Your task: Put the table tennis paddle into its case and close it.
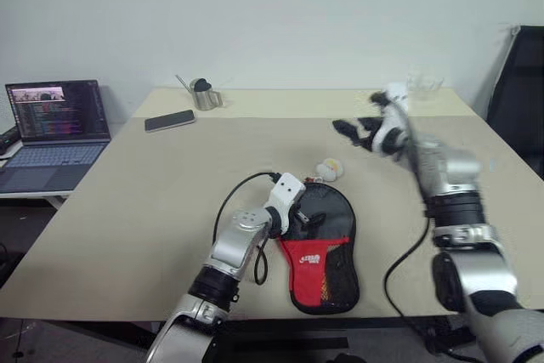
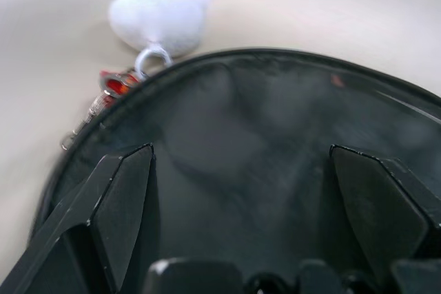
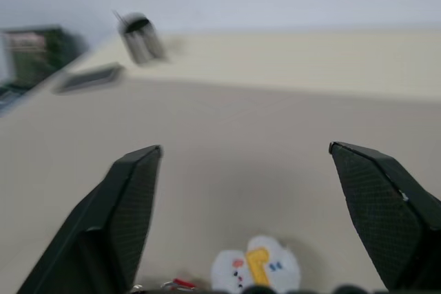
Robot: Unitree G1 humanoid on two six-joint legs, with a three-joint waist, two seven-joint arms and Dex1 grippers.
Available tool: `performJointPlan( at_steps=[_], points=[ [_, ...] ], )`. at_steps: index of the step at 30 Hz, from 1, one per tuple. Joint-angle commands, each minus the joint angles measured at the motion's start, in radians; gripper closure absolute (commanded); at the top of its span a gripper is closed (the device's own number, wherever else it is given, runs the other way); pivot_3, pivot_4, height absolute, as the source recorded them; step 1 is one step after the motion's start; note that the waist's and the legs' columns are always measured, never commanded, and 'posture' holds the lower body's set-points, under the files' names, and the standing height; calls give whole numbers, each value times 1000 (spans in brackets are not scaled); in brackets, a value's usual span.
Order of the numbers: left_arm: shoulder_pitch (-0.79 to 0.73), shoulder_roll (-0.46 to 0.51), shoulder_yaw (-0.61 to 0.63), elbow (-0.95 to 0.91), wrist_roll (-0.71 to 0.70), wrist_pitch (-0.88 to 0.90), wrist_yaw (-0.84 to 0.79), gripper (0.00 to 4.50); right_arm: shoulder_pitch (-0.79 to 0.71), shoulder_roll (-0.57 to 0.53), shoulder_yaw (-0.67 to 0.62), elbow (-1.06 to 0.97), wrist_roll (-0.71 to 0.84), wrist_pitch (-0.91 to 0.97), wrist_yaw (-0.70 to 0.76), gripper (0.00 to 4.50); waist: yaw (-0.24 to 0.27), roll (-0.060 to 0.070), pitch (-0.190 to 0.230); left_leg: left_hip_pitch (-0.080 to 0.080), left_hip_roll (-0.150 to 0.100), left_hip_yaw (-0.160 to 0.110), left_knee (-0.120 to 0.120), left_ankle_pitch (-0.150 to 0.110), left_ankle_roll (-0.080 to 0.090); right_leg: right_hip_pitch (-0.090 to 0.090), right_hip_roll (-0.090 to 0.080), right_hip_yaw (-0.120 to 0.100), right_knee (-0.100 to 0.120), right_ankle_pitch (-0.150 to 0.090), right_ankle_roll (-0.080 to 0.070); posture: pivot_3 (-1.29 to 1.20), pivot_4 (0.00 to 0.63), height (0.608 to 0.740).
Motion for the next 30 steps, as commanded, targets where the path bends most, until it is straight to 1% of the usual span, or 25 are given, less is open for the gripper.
performJointPlan(
  at_steps=[1,4,9,15,19,22,26,30],
  points=[
    [0,-4,10,16,8,-9,24,24,-75,43,-19,196,-55,-103,-104,247,2,0,0,-1,0,0,0,0,0,0,-1,0,-1,0,0,0,150,740],
    [22,6,8,-18,7,5,23,24,-116,81,-29,374,-81,-171,-157,247,1,0,0,-1,-2,0,0,0,0,-1,-2,0,-1,0,0,0,150,740],
    [55,21,8,-89,5,38,30,24,-143,106,-20,550,-140,-223,-244,247,-11,1,-1,0,-1,0,-1,0,0,-1,-1,0,0,0,0,0,150,740],
    [77,39,18,-138,4,67,51,24,-147,137,-52,612,-130,-251,-243,247,-21,3,-2,1,-1,-1,-1,0,0,1,-1,0,1,0,0,0,150,740],
    [75,40,17,-128,-3,68,47,24,-155,159,-64,628,-138,-285,-259,247,-23,4,-2,1,-1,-1,-1,0,0,1,-1,0,1,0,0,0,150,740],
    [53,23,13,-83,-21,56,20,0,-163,171,-71,637,-138,-294,-273,868,-23,4,-2,1,-1,-1,-1,0,0,1,-1,0,1,0,0,0,150,740],
    [42,8,7,-7,-35,26,-26,0,-170,177,-81,635,-138,-298,-319,2257,-22,5,-3,1,-2,-1,0,0,0,2,-1,0,1,0,0,0,150,740],
    [51,2,9,23,-36,16,-40,0,-170,173,-82,618,-137,-289,-323,3579,-20,8,-5,1,-2,-1,0,0,0,2,-1,-1,1,0,0,0,150,740]
  ],
)
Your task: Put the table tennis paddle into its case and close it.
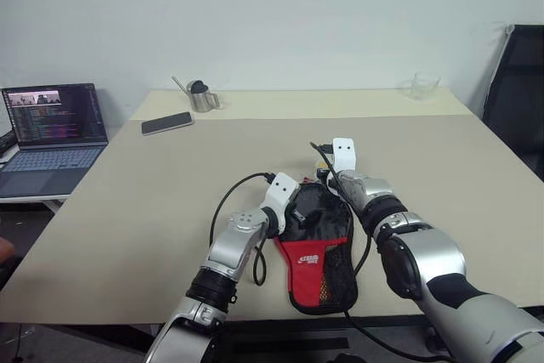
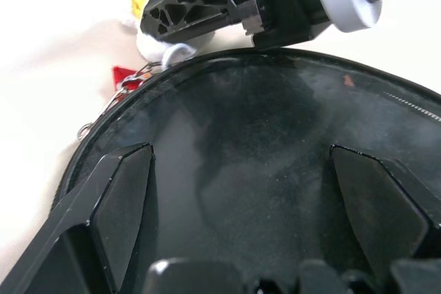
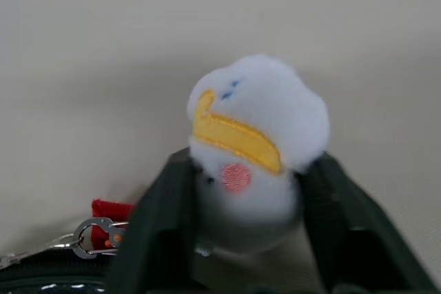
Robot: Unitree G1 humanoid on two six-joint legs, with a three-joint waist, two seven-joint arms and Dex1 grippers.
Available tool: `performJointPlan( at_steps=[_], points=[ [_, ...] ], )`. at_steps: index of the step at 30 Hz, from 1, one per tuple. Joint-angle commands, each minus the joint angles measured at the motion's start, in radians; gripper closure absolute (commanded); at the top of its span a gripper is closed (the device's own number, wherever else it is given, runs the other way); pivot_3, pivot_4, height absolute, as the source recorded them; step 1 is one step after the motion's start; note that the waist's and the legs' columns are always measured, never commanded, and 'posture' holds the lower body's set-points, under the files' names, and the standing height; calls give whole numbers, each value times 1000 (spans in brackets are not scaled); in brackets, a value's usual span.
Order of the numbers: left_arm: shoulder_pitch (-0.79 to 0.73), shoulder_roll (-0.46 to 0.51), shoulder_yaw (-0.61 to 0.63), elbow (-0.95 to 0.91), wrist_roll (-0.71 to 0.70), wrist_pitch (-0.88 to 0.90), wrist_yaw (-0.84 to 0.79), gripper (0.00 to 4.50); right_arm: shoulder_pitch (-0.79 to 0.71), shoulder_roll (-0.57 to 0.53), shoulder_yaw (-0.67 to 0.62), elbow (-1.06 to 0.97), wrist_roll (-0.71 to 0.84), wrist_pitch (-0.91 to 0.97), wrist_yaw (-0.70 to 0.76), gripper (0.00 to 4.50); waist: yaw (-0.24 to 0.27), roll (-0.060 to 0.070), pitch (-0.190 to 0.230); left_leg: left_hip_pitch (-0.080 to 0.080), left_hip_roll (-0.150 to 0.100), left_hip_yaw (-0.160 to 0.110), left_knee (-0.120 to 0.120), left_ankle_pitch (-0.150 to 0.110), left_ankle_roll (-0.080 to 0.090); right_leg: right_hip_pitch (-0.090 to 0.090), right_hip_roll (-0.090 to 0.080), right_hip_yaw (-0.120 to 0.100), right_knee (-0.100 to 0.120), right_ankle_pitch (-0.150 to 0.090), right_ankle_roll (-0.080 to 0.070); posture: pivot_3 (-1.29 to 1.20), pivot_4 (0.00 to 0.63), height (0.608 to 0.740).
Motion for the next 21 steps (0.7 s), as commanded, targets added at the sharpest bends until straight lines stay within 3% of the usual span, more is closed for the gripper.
performJointPlan(
  at_steps=[1,4,15,21],
  points=[
    [16,-10,-10,42,-8,14,-21,0,-22,-16,-12,-23,-11,0,-15,3881,0,1,-1,0,0,0,0,0,0,0,0,0,0,0,0,0,150,740],
    [9,-8,-15,56,1,8,-26,0,-16,-33,-11,-43,-14,4,-9,4408,0,2,-2,0,0,0,0,0,0,1,0,0,0,0,0,0,150,740],
    [-26,-4,-25,118,23,-19,-52,0,47,-169,41,-169,-88,61,-18,4437,22,2,-2,0,-1,-1,0,-1,2,1,0,-1,-1,0,0,0,150,740],
    [-45,-4,-33,148,26,-39,-71,0,267,-340,149,-629,-105,322,219,4438,31,3,-2,-2,-1,-1,0,-1,2,1,-1,-2,-2,0,1,0,150,740]
  ],
)
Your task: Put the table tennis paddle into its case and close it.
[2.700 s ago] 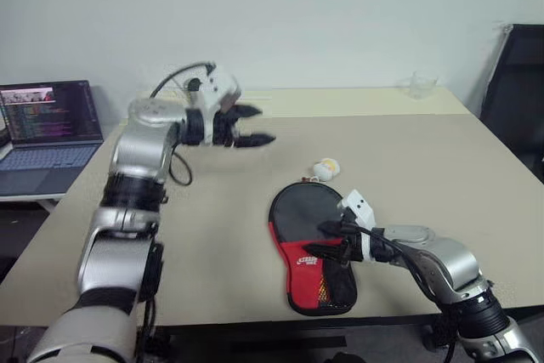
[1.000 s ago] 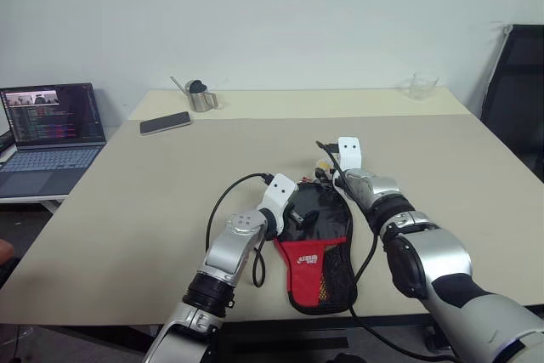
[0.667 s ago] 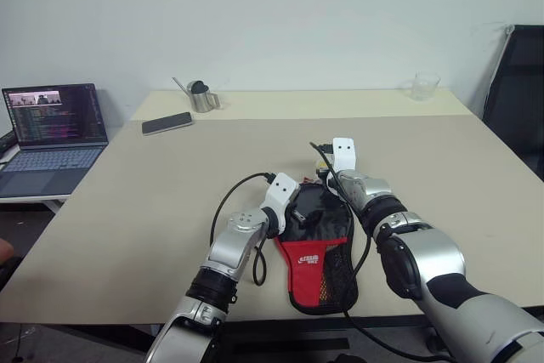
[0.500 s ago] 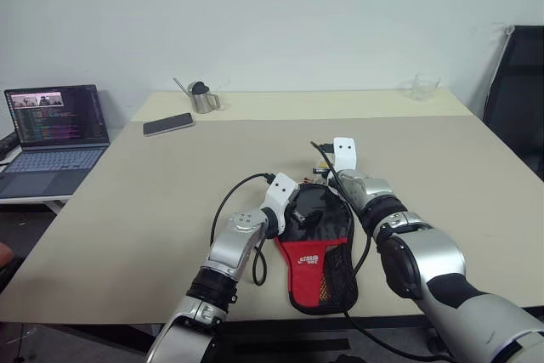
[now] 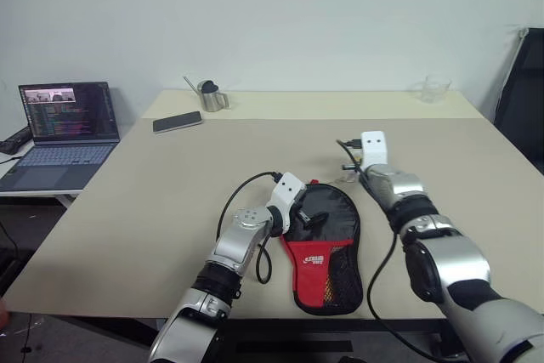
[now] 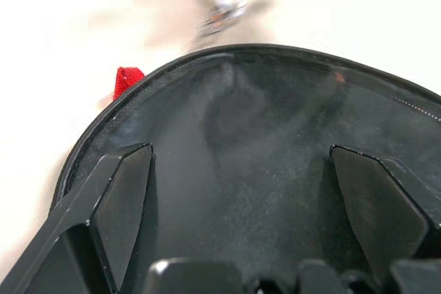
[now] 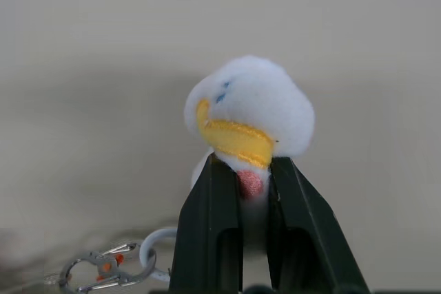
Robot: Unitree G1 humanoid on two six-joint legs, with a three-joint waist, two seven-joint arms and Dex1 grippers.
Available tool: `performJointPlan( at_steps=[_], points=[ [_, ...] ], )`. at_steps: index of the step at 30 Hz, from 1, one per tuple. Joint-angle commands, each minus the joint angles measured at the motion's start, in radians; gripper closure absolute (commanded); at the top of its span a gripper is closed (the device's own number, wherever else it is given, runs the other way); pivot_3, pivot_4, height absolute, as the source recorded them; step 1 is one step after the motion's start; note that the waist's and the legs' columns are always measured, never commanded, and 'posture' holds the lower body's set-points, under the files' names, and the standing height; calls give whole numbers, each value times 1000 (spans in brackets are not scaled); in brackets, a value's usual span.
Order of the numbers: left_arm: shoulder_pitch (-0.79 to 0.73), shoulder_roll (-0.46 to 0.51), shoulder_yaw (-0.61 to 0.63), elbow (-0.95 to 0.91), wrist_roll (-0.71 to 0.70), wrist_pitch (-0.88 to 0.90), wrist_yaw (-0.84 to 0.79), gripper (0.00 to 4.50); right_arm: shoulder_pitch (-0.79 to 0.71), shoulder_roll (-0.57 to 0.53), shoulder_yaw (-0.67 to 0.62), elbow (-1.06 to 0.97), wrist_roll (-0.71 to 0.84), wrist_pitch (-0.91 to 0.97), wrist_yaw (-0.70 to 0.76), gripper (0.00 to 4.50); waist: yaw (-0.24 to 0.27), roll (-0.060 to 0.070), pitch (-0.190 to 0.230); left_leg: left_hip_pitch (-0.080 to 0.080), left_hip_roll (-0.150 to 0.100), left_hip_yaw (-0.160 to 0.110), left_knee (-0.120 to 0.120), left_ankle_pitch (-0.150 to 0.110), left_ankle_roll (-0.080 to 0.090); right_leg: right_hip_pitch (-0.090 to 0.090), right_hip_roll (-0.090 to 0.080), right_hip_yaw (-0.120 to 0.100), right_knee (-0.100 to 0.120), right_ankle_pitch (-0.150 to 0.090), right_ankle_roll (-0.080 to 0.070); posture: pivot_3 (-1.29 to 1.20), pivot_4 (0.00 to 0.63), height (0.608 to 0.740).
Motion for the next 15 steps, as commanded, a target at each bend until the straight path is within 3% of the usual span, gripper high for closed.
performJointPlan(
  at_steps=[1,4,8,15],
  points=[
    [7,4,-14,60,14,6,-13,0,109,-131,71,-322,-5,146,196,4439,-1,1,0,0,0,1,0,0,1,0,0,1,0,0,0,0,150,740],
    [-9,8,-8,88,13,-4,-18,0,228,-272,134,-567,39,219,416,4439,2,2,0,1,0,1,0,-1,2,0,1,0,1,0,1,0,150,740],
    [-33,6,-13,130,21,-21,-30,0,358,-417,166,-766,74,183,613,4439,1,2,0,3,0,1,0,-1,3,3,4,-1,0,-1,2,0,150,740],
    [-79,-12,-28,203,42,-60,-40,0,518,-545,193,-939,54,95,759,4439,3,1,0,6,0,-2,1,-1,3,8,4,-3,-2,-3,6,0,150,740]
  ],
)
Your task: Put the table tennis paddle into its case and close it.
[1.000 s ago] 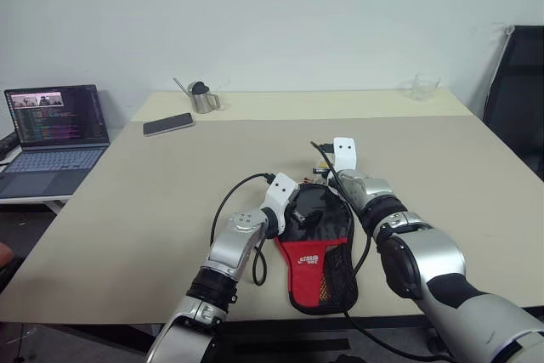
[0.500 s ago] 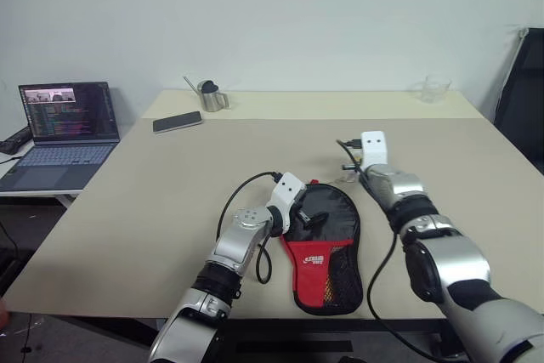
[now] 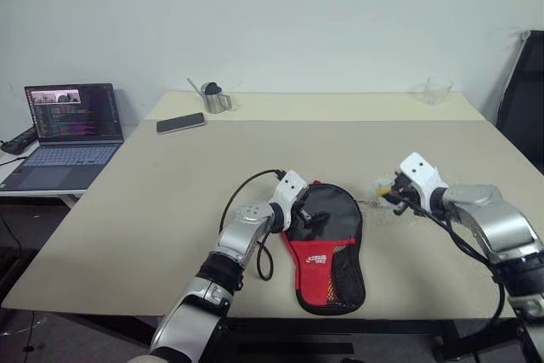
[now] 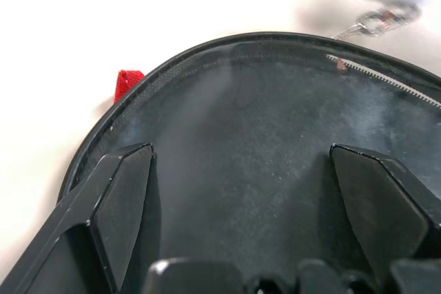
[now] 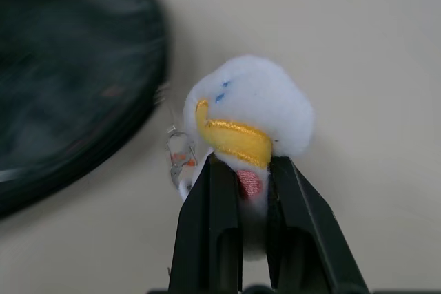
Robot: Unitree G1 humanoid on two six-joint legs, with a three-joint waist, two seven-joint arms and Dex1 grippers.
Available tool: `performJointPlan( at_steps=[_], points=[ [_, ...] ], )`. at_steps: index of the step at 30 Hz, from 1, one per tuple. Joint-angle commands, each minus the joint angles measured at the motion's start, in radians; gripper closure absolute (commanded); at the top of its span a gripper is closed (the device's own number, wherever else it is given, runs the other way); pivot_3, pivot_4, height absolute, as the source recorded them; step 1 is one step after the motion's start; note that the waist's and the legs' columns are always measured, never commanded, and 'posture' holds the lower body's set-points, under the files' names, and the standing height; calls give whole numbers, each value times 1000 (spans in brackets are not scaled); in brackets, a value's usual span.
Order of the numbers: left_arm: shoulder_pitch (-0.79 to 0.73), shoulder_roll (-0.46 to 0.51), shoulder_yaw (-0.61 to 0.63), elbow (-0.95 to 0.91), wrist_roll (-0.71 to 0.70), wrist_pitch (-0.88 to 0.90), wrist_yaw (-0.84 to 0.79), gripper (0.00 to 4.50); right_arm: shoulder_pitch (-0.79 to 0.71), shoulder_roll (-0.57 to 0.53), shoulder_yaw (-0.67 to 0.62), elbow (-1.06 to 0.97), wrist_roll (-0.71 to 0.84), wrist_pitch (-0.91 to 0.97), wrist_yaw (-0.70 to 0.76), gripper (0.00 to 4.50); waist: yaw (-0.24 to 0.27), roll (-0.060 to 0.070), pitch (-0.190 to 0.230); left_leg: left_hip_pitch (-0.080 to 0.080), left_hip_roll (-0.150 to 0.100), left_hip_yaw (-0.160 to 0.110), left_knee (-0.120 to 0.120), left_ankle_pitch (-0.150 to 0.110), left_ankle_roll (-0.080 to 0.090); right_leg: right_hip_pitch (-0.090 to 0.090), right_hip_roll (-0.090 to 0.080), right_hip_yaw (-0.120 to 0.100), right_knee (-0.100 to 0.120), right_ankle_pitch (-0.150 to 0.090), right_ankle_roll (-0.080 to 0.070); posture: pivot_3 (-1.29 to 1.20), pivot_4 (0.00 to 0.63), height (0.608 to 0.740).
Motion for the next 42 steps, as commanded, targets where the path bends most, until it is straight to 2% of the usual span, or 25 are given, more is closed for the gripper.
performJointPlan(
  at_steps=[1,11,19,27,32,38,42],
  points=[
    [-2,-12,-25,63,27,0,-4,0,54,-70,-13,-101,-4,-64,73,4440,2,0,0,0,0,0,0,0,0,0,0,0,0,0,0,0,150,740],
    [-41,-33,-26,149,50,6,25,0,274,-185,-61,-198,42,-303,273,4448,15,-1,0,1,0,-1,0,0,-1,1,-1,-1,-1,-3,5,0,150,740],
    [-63,-33,-41,199,68,5,29,0,426,-263,-102,-301,157,-326,440,4449,20,-1,1,2,0,-3,0,0,-1,4,-4,-2,-2,-3,6,0,150,740],
    [-72,-26,-35,214,71,26,47,0,593,-319,-62,-437,181,-387,522,4456,27,-2,0,1,-2,-4,0,0,-1,5,-7,-4,-3,-6,9,0,150,740],
    [-71,-19,-52,219,87,29,45,0,647,-311,-10,-491,163,-410,527,4456,26,-4,0,0,-2,-5,0,-1,-2,6,-8,-5,-8,-6,10,0,150,740],
    [-79,-7,-63,227,102,39,26,0,722,-343,-41,-617,260,-365,555,4457,18,-5,-1,1,-1,-4,0,-2,-1,7,-7,-4,-10,-6,11,0,150,740],
    [-82,-8,-67,237,111,37,27,0,719,-337,-40,-667,307,-327,542,4457,17,-6,-2,1,-1,-4,0,-2,-1,7,-7,-4,-10,-6,11,0,150,740]
  ],
)
